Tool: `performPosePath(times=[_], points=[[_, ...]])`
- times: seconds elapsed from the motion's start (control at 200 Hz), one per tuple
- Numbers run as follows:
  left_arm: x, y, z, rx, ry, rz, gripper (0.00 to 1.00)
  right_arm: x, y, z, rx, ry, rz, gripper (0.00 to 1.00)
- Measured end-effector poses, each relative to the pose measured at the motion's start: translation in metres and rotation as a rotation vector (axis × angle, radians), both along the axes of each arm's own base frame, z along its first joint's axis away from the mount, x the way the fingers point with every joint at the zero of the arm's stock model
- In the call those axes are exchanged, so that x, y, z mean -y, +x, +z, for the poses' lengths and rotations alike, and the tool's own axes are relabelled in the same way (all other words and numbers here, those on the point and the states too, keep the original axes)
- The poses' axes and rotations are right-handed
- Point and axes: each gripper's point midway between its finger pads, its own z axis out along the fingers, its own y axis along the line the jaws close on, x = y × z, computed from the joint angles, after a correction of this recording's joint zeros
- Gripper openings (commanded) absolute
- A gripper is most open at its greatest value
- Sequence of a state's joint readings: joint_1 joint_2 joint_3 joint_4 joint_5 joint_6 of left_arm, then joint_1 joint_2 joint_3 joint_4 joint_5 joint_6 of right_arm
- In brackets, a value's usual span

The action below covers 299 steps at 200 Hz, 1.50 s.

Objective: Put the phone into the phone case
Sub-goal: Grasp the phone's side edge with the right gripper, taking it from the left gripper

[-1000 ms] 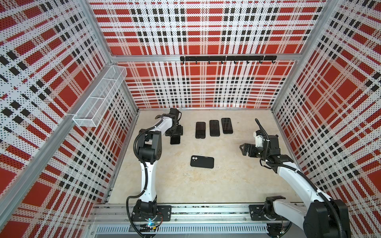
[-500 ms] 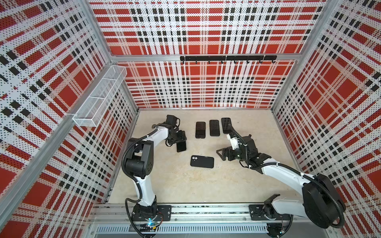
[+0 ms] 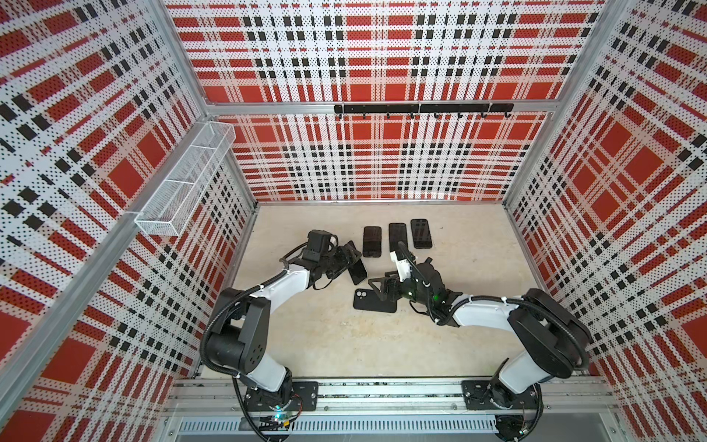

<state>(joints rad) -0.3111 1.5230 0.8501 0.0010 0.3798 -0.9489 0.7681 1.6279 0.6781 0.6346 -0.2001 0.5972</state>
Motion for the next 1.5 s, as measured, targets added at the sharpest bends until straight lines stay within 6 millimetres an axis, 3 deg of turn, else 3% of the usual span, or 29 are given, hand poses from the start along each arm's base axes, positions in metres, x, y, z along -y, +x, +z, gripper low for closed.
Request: performPosePath(times=[0.266, 0.526, 0.621, 0.817, 1.293, 1.393, 1.498], points=[[-0.014, -0.015, -0.007, -0.042, -0.167, 0.198, 0.27, -0.021, 0.014, -0.005, 0.04, 0.066, -0.05, 0.7], [-0.016, -0.006, 0.004, -0.027, -0.238, 0.269, 0.28, -0.049, 0.014, 0.003, 0.076, 0.104, -0.041, 0.57], [-0.015, -0.005, 0.007, -0.024, -0.256, 0.274, 0.29, -0.055, 0.015, 0.008, 0.094, 0.118, -0.043, 0.48], [-0.01, -0.005, 0.01, -0.019, -0.281, 0.272, 0.29, -0.054, 0.019, 0.0, 0.098, 0.106, -0.067, 0.29], [-0.007, -0.008, 0.007, -0.026, -0.295, 0.291, 0.3, -0.052, 0.024, -0.007, 0.141, 0.063, -0.081, 0.06], [-0.007, -0.008, 0.007, -0.021, -0.292, 0.298, 0.38, -0.052, 0.024, -0.007, 0.147, 0.058, -0.081, 0.06], [-0.006, -0.008, 0.006, -0.018, -0.289, 0.302, 0.73, -0.052, 0.024, -0.007, 0.151, 0.056, -0.08, 0.05]])
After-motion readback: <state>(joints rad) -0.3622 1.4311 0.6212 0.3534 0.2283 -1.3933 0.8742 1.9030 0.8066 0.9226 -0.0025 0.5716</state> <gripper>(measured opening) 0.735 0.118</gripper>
